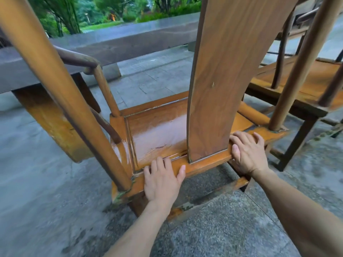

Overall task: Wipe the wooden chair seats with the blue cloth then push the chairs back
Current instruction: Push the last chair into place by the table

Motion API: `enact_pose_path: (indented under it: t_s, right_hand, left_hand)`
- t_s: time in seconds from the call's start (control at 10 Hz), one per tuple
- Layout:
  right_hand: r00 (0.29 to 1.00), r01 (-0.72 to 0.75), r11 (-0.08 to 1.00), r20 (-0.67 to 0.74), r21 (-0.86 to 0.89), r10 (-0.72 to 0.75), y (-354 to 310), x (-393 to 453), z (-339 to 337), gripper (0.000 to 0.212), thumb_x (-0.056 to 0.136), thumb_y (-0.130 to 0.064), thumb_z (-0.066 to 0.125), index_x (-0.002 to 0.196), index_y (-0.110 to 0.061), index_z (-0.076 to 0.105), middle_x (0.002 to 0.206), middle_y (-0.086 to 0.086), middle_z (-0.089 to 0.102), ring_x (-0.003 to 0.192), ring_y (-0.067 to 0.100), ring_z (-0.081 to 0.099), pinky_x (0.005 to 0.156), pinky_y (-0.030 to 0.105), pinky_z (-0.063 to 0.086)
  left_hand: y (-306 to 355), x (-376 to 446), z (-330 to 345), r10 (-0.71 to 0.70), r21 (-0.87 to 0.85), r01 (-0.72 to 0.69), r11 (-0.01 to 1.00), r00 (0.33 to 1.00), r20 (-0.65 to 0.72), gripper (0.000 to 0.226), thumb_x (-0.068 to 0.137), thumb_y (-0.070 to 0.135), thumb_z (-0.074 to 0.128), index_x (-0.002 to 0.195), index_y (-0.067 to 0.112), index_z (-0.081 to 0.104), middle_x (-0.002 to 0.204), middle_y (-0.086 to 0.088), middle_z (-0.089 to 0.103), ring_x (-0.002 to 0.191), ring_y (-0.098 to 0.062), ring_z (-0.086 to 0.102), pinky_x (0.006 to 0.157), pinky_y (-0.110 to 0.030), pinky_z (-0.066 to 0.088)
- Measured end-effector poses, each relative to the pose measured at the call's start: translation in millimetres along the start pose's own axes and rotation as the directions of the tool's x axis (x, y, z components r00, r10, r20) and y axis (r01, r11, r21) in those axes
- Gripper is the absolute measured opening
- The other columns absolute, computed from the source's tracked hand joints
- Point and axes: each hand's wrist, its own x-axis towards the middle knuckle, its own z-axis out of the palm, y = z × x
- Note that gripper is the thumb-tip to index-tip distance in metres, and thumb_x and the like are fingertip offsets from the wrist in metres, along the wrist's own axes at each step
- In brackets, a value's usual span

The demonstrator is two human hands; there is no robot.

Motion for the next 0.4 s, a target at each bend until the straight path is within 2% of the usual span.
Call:
enact_pose_path:
  t_s: [0.2,0.3,0.4]
  right_hand:
    - [0.967,-0.043,0.994,0.246,-0.099,0.066,-8.3,1.0,-19.8,0.044,0.098,-0.035,0.019,0.129,-0.026,0.049,0.133,-0.003,0.055,0.129,0.020,0.050,0.109,0.064,0.025]
    - [0.909,-0.080,0.984,0.393,-0.159,0.137,-20.8,1.6,-36.8,0.042,0.100,-0.037,0.025,0.138,-0.027,0.039,0.145,-0.006,0.045,0.142,0.020,0.033,0.111,0.064,0.021]
    - [0.907,-0.119,0.975,0.379,-0.187,0.183,-36.7,-0.7,-44.4,0.041,0.098,-0.038,0.031,0.136,-0.026,0.040,0.145,-0.005,0.044,0.143,0.021,0.028,0.110,0.061,0.024]
  left_hand:
    - [2.8,-5.5,-13.6,-0.013,-0.003,0.013,1.000,0.996,0.088,0.064,0.098,0.060,0.023,0.109,0.010,0.061,0.103,-0.010,0.061,0.094,-0.030,0.056,0.081,-0.044,0.047]
    - [-9.2,-11.1,-23.5,0.058,-0.078,-0.047,0.996,0.988,0.144,0.075,0.093,0.063,0.011,0.125,0.012,0.057,0.121,-0.009,0.059,0.110,-0.030,0.054,0.094,-0.044,0.045]
    - [-22.0,-14.2,-37.5,0.152,-0.131,-0.130,0.983,0.973,0.176,0.085,0.087,0.064,0.000,0.136,0.016,0.050,0.133,-0.008,0.055,0.122,-0.029,0.050,0.103,-0.045,0.039]
